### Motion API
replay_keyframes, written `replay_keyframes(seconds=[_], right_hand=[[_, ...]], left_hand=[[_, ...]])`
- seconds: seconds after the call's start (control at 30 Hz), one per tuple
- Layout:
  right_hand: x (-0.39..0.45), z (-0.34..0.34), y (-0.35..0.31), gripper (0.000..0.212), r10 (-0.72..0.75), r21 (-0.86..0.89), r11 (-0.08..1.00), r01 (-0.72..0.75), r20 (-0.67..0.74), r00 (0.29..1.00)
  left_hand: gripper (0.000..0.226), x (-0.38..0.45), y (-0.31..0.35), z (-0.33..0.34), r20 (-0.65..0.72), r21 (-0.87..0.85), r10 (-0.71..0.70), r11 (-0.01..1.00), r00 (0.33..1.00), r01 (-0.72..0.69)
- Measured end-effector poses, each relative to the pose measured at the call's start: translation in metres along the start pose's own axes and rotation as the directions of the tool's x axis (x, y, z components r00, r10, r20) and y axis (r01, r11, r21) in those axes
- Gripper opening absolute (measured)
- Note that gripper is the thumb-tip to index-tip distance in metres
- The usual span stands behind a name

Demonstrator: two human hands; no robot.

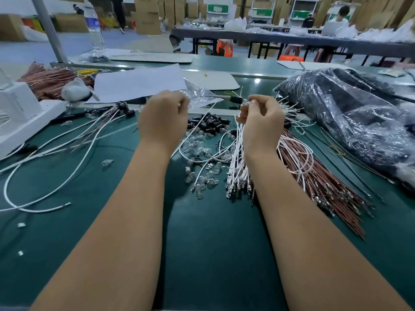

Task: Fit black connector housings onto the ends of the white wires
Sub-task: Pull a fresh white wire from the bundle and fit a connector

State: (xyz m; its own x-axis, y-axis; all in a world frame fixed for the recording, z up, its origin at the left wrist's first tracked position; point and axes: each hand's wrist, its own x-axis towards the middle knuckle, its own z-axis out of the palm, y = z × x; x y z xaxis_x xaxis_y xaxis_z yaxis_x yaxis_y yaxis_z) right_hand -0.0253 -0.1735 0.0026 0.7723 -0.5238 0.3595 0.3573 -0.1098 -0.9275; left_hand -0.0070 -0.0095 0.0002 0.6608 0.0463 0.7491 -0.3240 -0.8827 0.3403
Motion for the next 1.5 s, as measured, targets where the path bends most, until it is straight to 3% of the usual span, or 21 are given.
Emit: replay_keyframes(seconds=[0.07,0.13,0.23,0.33,0.4,0.5,0.63,0.77,0.9,1.0,1.13,1.23,1.37,1.5], right_hand=[[-0.001,0.002,-0.001,0.019,-0.026,-0.074,0.997,0.028,0.025,0.999],[0.0,0.003,-0.001,0.021,-0.043,-0.152,0.987,0.047,0.031,0.999],[0.003,0.001,0.004,0.024,-0.084,-0.357,0.929,0.099,0.057,0.995],[0.003,-0.002,0.008,0.023,-0.083,-0.549,0.823,0.143,0.133,0.988],[0.003,-0.003,0.01,0.021,-0.063,-0.618,0.767,0.169,0.19,0.98],[-0.002,-0.001,0.01,0.021,-0.074,-0.661,0.714,0.231,0.256,0.964],[-0.007,0.002,0.009,0.022,-0.103,-0.655,0.691,0.306,0.329,0.939],[-0.008,0.003,0.008,0.021,-0.063,-0.659,0.693,0.294,0.35,0.935],[-0.008,0.003,0.007,0.02,-0.038,-0.549,0.803,0.233,0.343,0.939],[-0.008,0.005,0.005,0.03,0.031,-0.374,0.922,0.103,0.337,0.941],[-0.003,0.008,0.005,0.061,0.192,-0.196,0.972,-0.129,0.349,0.917],[-0.001,0.008,0.005,0.069,0.275,-0.082,0.96,-0.268,0.448,0.851],[0.0,0.007,0.0,0.045,0.231,0.167,0.932,-0.322,0.413,0.881],[0.003,-0.004,-0.003,0.02,0.236,0.35,0.897,-0.27,0.138,0.962]], left_hand=[[0.029,0.006,-0.012,-0.008,-0.153,0.099,-0.079,0.991,0.985,0.095],[0.032,0.008,-0.024,-0.015,-0.264,0.18,-0.241,0.939,0.934,0.293],[0.058,0.005,-0.028,-0.018,-0.274,0.202,-0.453,0.836,0.848,0.511],[0.046,0.006,-0.023,-0.011,-0.138,0.161,-0.407,0.89,0.903,0.426],[0.026,0.006,-0.014,-0.002,0.097,0.061,-0.338,0.941,0.936,0.333],[0.023,-0.002,0.003,0.01,0.466,0.173,-0.28,0.959,0.839,0.224],[0.013,-0.003,0.003,0.016,0.497,0.225,-0.332,0.942,0.801,0.251],[0.015,-0.006,0.003,0.013,0.447,0.116,-0.32,0.947,0.835,0.3],[0.017,-0.006,0.004,0.008,0.211,-0.132,-0.282,0.941,0.936,0.313],[0.015,-0.004,0.008,0.007,0.136,-0.282,-0.27,0.912,0.953,0.298],[0.01,-0.006,0.01,0.013,0.203,-0.411,-0.227,0.863,0.952,0.293],[0.002,-0.005,0.012,0.015,0.261,-0.5,-0.168,0.819,0.95,0.282],[0.003,-0.007,0.013,0.012,0.438,-0.566,-0.059,0.757,0.897,0.326],[0.005,-0.009,0.012,0.009,0.608,-0.524,0.055,0.778,0.792,0.347]])
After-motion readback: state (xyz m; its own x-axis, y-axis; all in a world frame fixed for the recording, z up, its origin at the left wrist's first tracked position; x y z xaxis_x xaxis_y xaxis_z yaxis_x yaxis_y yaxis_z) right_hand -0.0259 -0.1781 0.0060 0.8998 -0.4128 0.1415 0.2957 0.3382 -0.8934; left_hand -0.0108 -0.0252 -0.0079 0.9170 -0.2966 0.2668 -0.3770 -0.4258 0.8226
